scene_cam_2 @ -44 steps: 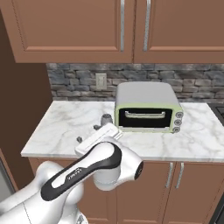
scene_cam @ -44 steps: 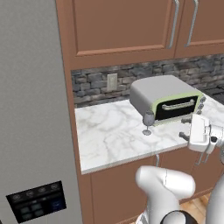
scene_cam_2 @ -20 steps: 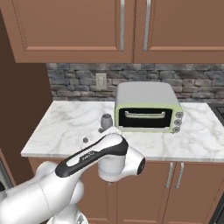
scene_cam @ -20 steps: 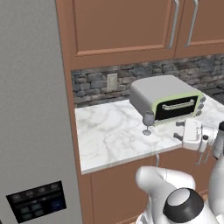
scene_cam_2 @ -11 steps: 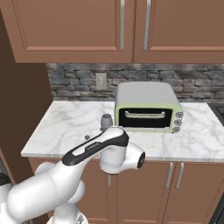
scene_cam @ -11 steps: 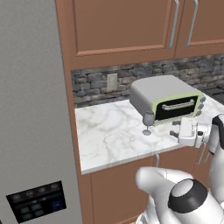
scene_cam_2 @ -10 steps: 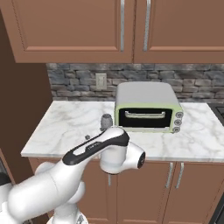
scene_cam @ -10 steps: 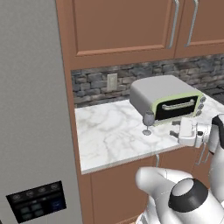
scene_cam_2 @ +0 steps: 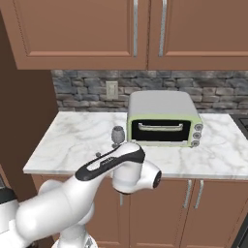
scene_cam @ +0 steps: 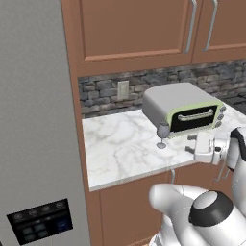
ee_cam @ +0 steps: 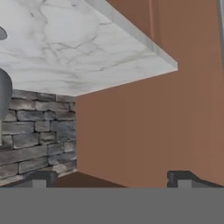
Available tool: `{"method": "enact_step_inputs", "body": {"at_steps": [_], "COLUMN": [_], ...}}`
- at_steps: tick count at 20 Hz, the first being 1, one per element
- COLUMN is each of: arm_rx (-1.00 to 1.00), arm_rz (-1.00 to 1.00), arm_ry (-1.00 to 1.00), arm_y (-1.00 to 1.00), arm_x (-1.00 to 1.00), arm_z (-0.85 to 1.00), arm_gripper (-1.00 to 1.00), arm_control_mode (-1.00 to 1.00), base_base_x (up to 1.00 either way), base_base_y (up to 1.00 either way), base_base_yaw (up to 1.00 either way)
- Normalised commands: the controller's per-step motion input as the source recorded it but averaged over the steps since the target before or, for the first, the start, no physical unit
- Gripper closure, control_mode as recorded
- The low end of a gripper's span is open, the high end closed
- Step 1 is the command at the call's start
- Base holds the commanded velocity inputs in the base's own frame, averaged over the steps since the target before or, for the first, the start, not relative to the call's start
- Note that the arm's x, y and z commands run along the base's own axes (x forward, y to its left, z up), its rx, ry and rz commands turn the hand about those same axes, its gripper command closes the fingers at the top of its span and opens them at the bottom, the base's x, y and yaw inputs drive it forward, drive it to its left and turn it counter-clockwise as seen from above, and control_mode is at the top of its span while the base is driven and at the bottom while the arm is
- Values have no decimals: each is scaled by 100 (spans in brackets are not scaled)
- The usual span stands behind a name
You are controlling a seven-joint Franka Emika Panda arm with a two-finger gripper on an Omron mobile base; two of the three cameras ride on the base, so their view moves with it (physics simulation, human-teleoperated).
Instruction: Retrieve the wine glasses from the counter and place one next to each plate.
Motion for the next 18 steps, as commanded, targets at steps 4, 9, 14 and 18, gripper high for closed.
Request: {"method": "enact_step_inputs", "body": {"at_steps": [4,9,14,18], "arm_rx": [0,0,0,0], "arm_rz": [0,0,0,0], "arm_ry": [0,0,0,1], "arm_y": [0,0,0,0], "arm_x": [23,23,26,30], "arm_z": [-27,-21,-22,-16], "arm_gripper": [-100,-100,-100,-100], "arm_control_mode": [-100,-100,-100,-100], "base_base_x": [0,0,0,0], "base_base_y": [0,0,0,0], "base_base_yaw": [0,0,0,0]}}
